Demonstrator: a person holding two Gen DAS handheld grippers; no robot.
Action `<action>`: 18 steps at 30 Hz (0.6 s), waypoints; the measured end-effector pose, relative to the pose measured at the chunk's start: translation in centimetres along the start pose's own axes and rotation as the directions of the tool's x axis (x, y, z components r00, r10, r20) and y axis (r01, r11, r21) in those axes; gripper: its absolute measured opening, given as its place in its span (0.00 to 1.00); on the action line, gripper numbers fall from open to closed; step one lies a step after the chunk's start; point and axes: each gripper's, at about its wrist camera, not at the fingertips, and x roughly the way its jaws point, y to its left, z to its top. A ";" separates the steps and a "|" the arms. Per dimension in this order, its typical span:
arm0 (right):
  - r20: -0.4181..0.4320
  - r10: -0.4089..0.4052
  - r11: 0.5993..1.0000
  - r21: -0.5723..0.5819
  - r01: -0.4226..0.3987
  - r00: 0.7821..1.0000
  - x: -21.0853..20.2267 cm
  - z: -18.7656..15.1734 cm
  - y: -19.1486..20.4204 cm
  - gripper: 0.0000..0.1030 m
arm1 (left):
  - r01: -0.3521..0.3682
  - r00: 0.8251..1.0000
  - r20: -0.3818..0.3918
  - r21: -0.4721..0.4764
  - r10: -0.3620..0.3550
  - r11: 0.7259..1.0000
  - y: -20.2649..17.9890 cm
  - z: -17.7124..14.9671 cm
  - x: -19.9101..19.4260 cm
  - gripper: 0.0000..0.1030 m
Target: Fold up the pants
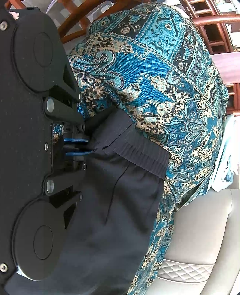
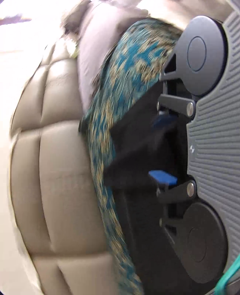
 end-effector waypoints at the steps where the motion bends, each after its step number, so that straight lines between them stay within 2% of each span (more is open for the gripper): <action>1: -0.006 0.017 0.999 -0.039 -0.018 1.000 0.0 -0.2 0.7 0.77 | 0.000 1.000 0.000 0.002 0.000 1.000 0.0 0.0 0.0 0.11; 3: -0.034 0.043 0.992 -0.116 -0.046 0.999 0.4 -0.6 2.1 0.78 | 0.003 1.000 -0.001 0.002 -0.003 1.000 0.1 0.0 0.0 0.11; 5: -0.061 -0.001 0.984 -0.180 -0.010 0.998 1.3 -0.7 3.3 0.78 | 0.007 1.000 -0.001 0.001 -0.007 1.000 0.2 0.0 0.0 0.11; 6: -0.062 -0.030 0.981 -0.194 0.017 0.998 1.7 -0.8 3.6 0.78 | 0.009 1.000 -0.001 0.000 -0.009 1.000 0.2 0.0 -0.1 0.11; 8: -0.066 -0.044 0.989 -0.146 0.034 0.997 2.1 -0.4 3.1 0.76 | 0.009 1.000 0.000 0.003 -0.009 1.000 0.2 0.0 -0.1 0.11; 10: -0.086 -0.071 0.996 -0.053 0.067 0.994 2.8 0.1 1.6 0.59 | 0.007 1.000 0.003 0.005 -0.007 1.000 0.1 -0.1 -0.1 0.11; 11: -0.090 -0.096 0.995 -0.016 0.095 0.991 3.0 0.3 0.9 0.55 | 0.005 1.000 0.004 0.004 -0.005 1.000 0.1 -0.1 -0.1 0.11; 12: -0.092 -0.115 0.993 0.009 0.116 0.989 3.1 0.3 0.3 0.43 | 0.003 1.000 0.005 0.004 -0.003 1.000 0.0 -0.1 -0.2 0.11; 13: -0.094 -0.133 0.990 0.030 0.136 0.987 3.2 0.4 -0.3 0.35 | 0.001 1.000 0.006 0.004 -0.001 1.000 0.0 -0.2 -0.2 0.11; 16: -0.089 -0.165 0.981 0.089 0.173 0.982 3.3 0.4 -1.6 0.27 | -0.004 1.000 0.007 0.006 0.004 1.000 -0.2 -0.2 -0.2 0.11; 18: -0.085 -0.178 0.975 0.122 0.188 0.980 3.4 0.4 -2.4 0.26 | -0.006 1.000 0.005 0.007 0.006 1.000 -0.2 -0.1 -0.1 0.11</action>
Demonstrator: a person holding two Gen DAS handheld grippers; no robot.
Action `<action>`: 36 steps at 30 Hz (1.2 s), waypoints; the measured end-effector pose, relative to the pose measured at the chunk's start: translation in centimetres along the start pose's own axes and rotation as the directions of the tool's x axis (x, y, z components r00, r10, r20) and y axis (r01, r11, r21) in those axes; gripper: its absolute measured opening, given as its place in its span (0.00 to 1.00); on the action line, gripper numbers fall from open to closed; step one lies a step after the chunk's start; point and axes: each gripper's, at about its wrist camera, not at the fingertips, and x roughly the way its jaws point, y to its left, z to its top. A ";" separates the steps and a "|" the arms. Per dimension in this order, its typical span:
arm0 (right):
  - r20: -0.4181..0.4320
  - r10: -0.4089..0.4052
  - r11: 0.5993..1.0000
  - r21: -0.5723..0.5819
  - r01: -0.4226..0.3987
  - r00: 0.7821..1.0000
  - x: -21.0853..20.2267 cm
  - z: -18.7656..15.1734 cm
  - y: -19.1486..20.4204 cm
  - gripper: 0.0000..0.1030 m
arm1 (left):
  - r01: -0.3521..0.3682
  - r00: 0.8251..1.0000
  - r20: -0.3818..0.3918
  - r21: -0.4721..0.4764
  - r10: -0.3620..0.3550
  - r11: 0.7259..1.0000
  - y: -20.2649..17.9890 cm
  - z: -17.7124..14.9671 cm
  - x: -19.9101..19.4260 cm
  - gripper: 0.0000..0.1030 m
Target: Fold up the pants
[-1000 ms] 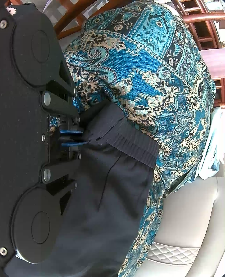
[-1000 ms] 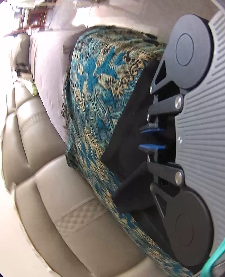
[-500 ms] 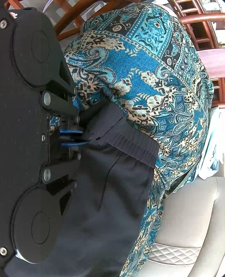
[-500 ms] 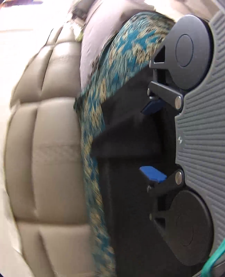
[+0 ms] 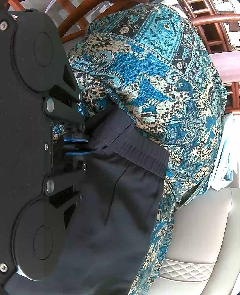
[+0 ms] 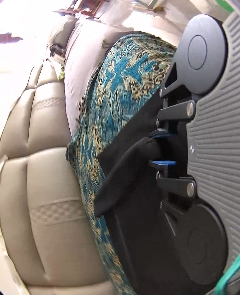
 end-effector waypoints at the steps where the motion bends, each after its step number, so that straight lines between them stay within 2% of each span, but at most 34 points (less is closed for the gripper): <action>1: -0.001 -0.003 1.000 0.027 0.003 1.000 0.2 0.1 -0.4 0.24 | -0.001 1.000 -0.001 0.000 0.001 1.000 0.0 0.0 0.0 0.11; 3: -0.002 -0.005 0.995 0.098 0.005 1.000 0.5 0.2 -1.3 0.19 | 0.000 1.000 -0.006 -0.001 0.000 1.000 0.1 0.2 0.1 0.11; 8: -0.001 -0.003 0.963 0.271 0.003 1.000 0.1 0.7 -4.1 0.17 | 0.016 0.999 -0.027 -0.010 -0.017 1.000 0.5 0.6 0.2 0.11; 12: 0.005 -0.005 0.914 0.406 0.002 1.000 -0.4 0.8 -6.7 0.16 | 0.031 0.998 -0.057 -0.014 -0.032 0.999 0.8 1.1 0.4 0.11; 16: -0.024 0.010 0.860 0.510 0.004 1.000 -0.8 0.4 -8.9 0.16 | 0.036 0.996 -0.081 -0.009 -0.037 0.999 0.8 1.5 0.5 0.11; 20: -0.070 -0.003 0.839 0.543 0.040 0.998 -1.0 0.1 -9.6 0.16 | 0.037 0.995 -0.092 0.010 -0.036 0.999 0.7 1.7 0.6 0.11; 26: -0.119 -0.097 0.858 0.494 0.143 0.988 -1.4 0.0 -9.4 0.15 | 0.038 0.995 -0.091 0.027 -0.036 0.999 0.6 1.7 0.6 0.11; 29: -0.115 -0.123 0.864 0.477 0.163 0.986 -1.4 0.1 -9.6 0.14 | 0.039 0.995 -0.088 0.032 -0.036 0.999 0.7 1.7 0.6 0.11; 30: -0.118 -0.146 0.869 0.459 0.184 0.982 -1.3 0.2 -9.6 0.15 | 0.038 0.996 -0.086 0.036 -0.035 0.999 0.6 1.7 0.6 0.11; 32: -0.114 -0.184 0.877 0.430 0.216 0.976 -1.2 0.3 -9.4 0.31 | 0.033 0.996 -0.079 0.045 -0.029 0.998 0.5 1.5 0.6 0.11; 33: -0.105 -0.201 0.874 0.430 0.227 0.974 -1.4 0.3 -9.4 0.29 | 0.030 0.997 -0.076 0.048 -0.026 0.998 0.4 1.5 0.6 0.11; 35: -0.064 -0.216 0.874 0.431 0.223 0.974 -1.8 0.6 -9.2 0.36 | 0.023 0.998 -0.068 0.053 -0.019 0.998 0.3 1.3 0.5 0.11; 36: -0.032 -0.209 0.881 0.428 0.203 0.977 -2.2 0.7 -8.9 0.51 | 0.021 0.998 -0.065 0.053 -0.017 0.998 0.2 1.3 0.5 0.11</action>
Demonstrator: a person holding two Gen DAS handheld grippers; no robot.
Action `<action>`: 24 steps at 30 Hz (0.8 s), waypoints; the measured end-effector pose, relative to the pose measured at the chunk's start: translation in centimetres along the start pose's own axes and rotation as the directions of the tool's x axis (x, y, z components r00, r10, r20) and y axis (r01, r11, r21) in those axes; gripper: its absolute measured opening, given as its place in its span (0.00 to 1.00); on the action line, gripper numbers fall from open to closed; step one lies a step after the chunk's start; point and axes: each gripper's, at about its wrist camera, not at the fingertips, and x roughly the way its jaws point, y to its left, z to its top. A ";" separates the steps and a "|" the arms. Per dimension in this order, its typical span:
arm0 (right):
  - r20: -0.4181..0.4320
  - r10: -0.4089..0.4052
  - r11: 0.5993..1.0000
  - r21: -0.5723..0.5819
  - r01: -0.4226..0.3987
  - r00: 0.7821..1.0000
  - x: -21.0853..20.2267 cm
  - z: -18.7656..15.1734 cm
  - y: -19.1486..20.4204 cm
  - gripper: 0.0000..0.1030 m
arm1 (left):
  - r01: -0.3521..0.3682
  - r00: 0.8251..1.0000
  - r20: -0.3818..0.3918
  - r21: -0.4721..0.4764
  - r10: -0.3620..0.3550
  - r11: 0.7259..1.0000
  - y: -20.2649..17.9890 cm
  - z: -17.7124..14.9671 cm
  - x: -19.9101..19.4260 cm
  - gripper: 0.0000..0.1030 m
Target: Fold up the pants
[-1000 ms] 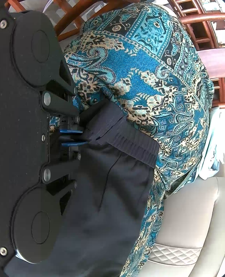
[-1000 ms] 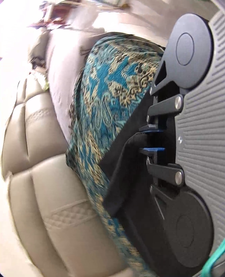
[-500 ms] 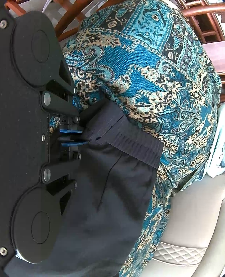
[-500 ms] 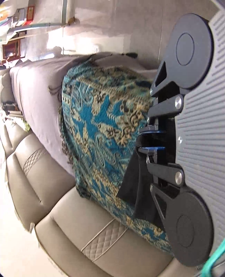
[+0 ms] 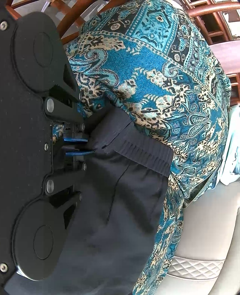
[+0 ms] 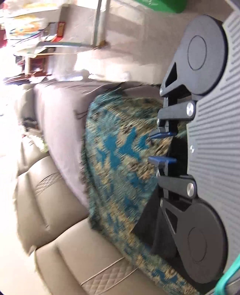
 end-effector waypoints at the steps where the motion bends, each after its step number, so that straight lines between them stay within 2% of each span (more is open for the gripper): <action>1: 0.023 0.028 1.000 -0.011 -0.028 0.999 -0.4 0.0 0.3 0.55 | -0.001 1.000 0.002 -0.001 0.001 1.000 0.0 0.0 0.0 0.11; 3: 0.064 0.108 0.992 -0.069 -0.104 0.992 -1.3 -0.3 1.5 0.55 | -0.003 1.000 0.003 -0.003 0.003 1.000 0.0 -0.1 0.0 0.11; 5: 0.064 0.202 0.972 -0.139 -0.192 0.977 -2.0 -0.8 3.1 0.56 | -0.004 1.000 0.003 -0.005 0.004 1.000 0.0 -0.1 -0.1 0.11; 7: -0.005 0.329 0.922 -0.213 -0.322 0.944 -2.0 -1.5 4.9 0.60 | -0.003 1.000 0.004 -0.007 0.003 1.000 0.0 -0.1 -0.1 0.11; 9: -0.081 0.387 0.874 -0.284 -0.394 0.918 -1.8 -2.6 7.2 0.60 | -0.005 1.000 0.005 -0.006 0.005 1.000 0.0 -0.1 -0.1 0.11; 12: -0.143 0.373 0.829 -0.392 -0.398 0.917 -0.9 -4.0 10.6 0.60 | -0.011 1.000 0.006 -0.002 0.011 1.000 -0.1 -0.1 -0.1 0.11; 14: -0.170 0.343 0.820 -0.425 -0.382 0.924 0.0 -4.5 12.0 0.60 | -0.013 1.000 0.006 -0.001 0.013 1.000 -0.1 -0.1 -0.1 0.11; 16: -0.182 0.311 0.830 -0.426 -0.360 0.933 1.2 -4.5 12.7 0.59 | -0.014 1.000 0.006 -0.001 0.014 1.000 -0.1 -0.1 -0.1 0.11; 18: -0.159 0.295 0.836 -0.435 -0.335 0.942 2.0 -4.0 13.1 0.58 | -0.013 1.000 0.006 0.000 0.013 1.000 -0.1 -0.1 -0.1 0.11; 24: -0.136 0.262 0.859 -0.418 -0.295 0.955 3.6 -3.1 14.0 0.58 | -0.017 1.000 0.005 0.001 0.017 1.000 -0.2 0.0 -0.1 0.11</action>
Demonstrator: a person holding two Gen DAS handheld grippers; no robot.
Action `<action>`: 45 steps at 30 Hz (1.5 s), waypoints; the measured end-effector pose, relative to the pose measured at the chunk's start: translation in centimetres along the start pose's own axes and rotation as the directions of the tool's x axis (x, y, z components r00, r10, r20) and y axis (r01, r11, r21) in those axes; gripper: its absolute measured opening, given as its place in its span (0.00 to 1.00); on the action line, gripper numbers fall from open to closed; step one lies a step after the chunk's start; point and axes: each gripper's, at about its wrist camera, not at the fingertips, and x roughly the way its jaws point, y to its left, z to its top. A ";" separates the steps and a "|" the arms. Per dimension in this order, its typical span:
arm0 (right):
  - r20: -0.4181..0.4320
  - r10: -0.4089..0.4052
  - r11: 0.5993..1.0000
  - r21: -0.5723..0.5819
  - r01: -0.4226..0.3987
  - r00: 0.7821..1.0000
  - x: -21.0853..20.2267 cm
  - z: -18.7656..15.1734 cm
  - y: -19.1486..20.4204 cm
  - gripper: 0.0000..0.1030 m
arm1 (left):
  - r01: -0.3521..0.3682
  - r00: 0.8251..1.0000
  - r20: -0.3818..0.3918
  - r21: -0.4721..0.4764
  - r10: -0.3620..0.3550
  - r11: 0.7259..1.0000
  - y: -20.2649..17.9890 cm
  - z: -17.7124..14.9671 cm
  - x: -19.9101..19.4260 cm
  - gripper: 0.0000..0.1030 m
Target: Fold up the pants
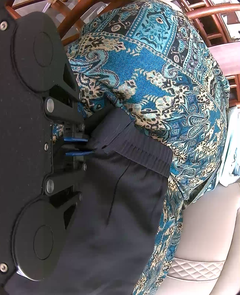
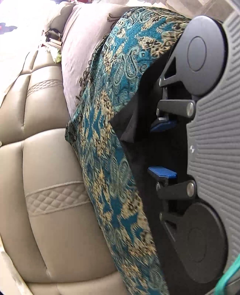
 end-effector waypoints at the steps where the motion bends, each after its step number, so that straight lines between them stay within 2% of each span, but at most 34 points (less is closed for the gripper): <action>1: 0.002 -0.009 1.000 0.008 0.009 1.000 0.3 0.2 -0.1 0.58 | -0.003 1.000 0.000 0.001 0.003 1.000 0.0 0.0 0.0 0.11; 7: 0.013 -0.055 0.998 0.045 0.054 0.998 1.8 1.3 -1.0 0.58 | -0.018 1.000 0.005 0.009 0.018 1.000 -0.3 -0.1 0.1 0.12; 11: 0.023 -0.077 0.990 0.124 0.073 0.997 2.2 1.9 -2.6 0.57 | -0.021 1.000 0.004 0.011 0.021 1.000 -0.4 0.0 0.1 0.12; 15: 0.080 -0.072 0.957 0.288 0.046 0.994 0.2 2.3 -5.7 0.63 | -0.015 1.000 0.002 0.004 0.015 1.000 -0.2 0.0 0.1 0.12; 18: 0.107 -0.064 0.932 0.362 0.021 0.992 -1.7 2.0 -8.0 0.67 | -0.015 1.000 0.004 0.010 0.015 1.000 -0.2 -0.1 0.0 0.12; 23: 0.034 -0.113 0.898 0.430 0.087 0.993 -4.3 0.4 -11.5 0.71 | -0.015 1.000 0.011 0.019 0.015 1.000 -0.3 -0.2 -0.2 0.13; 26: -0.016 -0.121 0.854 0.509 0.112 0.993 -5.2 -0.8 -13.6 0.74 | -0.018 0.999 0.036 0.052 0.016 0.998 -0.8 -0.3 -0.9 0.35; 27: -0.036 -0.114 0.840 0.531 0.116 0.993 -5.4 -1.3 -14.3 0.74 | -0.004 0.999 0.044 0.062 0.001 0.998 -1.0 -0.3 -1.3 0.52; 28: -0.050 -0.112 0.833 0.540 0.121 0.992 -5.7 -1.7 -14.7 0.75 | 0.005 0.998 0.055 0.067 -0.008 0.998 -1.3 -0.3 -1.9 0.63; 30: -0.090 -0.119 0.827 0.542 0.149 0.989 -6.0 -2.5 -15.1 0.77 | 0.027 0.995 0.097 0.081 -0.035 0.996 -1.9 -0.4 -3.3 0.70; 33: -0.139 -0.115 0.812 0.557 0.174 0.984 -6.6 -3.6 -15.8 0.77 | 0.078 0.981 0.165 0.135 -0.100 0.988 -3.5 -0.4 -6.0 0.83; 36: -0.160 -0.064 0.788 0.597 0.149 0.985 -6.8 -4.6 -16.5 0.78 | 0.154 0.960 0.204 0.182 -0.191 0.971 -5.8 -0.7 -8.6 0.87; 39: -0.156 -0.020 0.775 0.621 0.114 0.988 -6.5 -5.0 -16.7 0.78 | 0.270 0.934 0.172 0.232 -0.313 0.934 -8.8 -1.4 -10.6 0.89; 41: -0.135 0.021 0.767 0.638 0.071 0.991 -6.3 -5.2 -16.8 0.78 | 0.347 0.911 0.136 0.261 -0.390 0.901 -11.3 -2.3 -11.6 0.89; 45: -0.095 0.116 0.743 0.669 -0.023 0.989 -5.9 -5.4 -16.7 0.78 | 0.441 0.866 0.087 0.330 -0.492 0.835 -16.4 -5.1 -13.6 0.89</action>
